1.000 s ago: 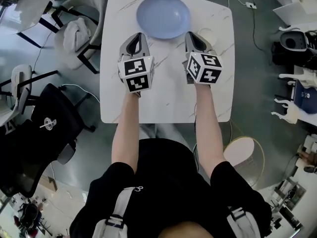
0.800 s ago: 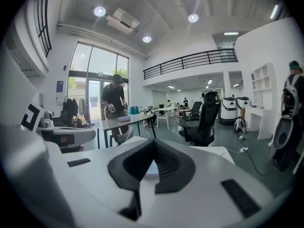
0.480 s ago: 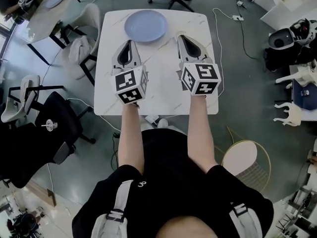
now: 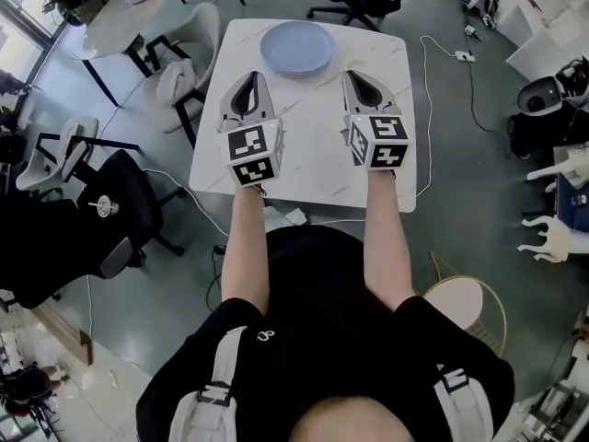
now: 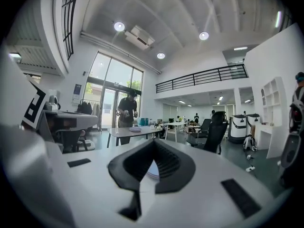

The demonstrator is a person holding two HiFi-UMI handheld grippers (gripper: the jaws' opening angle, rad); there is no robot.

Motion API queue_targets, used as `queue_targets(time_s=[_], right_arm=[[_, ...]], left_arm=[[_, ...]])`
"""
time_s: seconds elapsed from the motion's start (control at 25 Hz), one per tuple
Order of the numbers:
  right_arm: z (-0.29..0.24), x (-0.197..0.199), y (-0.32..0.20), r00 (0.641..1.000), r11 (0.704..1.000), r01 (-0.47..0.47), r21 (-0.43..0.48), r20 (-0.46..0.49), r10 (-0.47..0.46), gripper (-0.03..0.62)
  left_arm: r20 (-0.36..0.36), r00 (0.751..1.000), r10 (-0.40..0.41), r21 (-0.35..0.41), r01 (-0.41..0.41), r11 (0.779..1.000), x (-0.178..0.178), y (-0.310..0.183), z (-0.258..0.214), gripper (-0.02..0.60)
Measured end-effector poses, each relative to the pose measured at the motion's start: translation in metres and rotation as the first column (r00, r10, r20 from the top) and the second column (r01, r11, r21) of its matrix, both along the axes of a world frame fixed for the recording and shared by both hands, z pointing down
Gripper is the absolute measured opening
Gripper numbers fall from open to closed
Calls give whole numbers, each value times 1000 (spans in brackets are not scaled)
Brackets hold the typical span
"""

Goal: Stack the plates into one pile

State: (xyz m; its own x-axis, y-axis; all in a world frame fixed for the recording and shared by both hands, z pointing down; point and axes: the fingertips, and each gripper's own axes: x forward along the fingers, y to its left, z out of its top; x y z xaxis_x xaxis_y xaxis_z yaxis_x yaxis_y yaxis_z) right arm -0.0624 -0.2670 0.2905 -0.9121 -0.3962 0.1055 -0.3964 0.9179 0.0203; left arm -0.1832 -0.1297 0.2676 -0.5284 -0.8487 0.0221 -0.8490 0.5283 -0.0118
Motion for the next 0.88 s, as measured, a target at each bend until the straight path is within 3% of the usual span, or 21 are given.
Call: queue_targets(time_s=[0.88], right_arm=[[4, -25, 23, 997, 996, 79, 39, 1, -79, 7]], left_arm=[[-5, 999, -39, -28, 39, 999, -11, 20, 16, 17]])
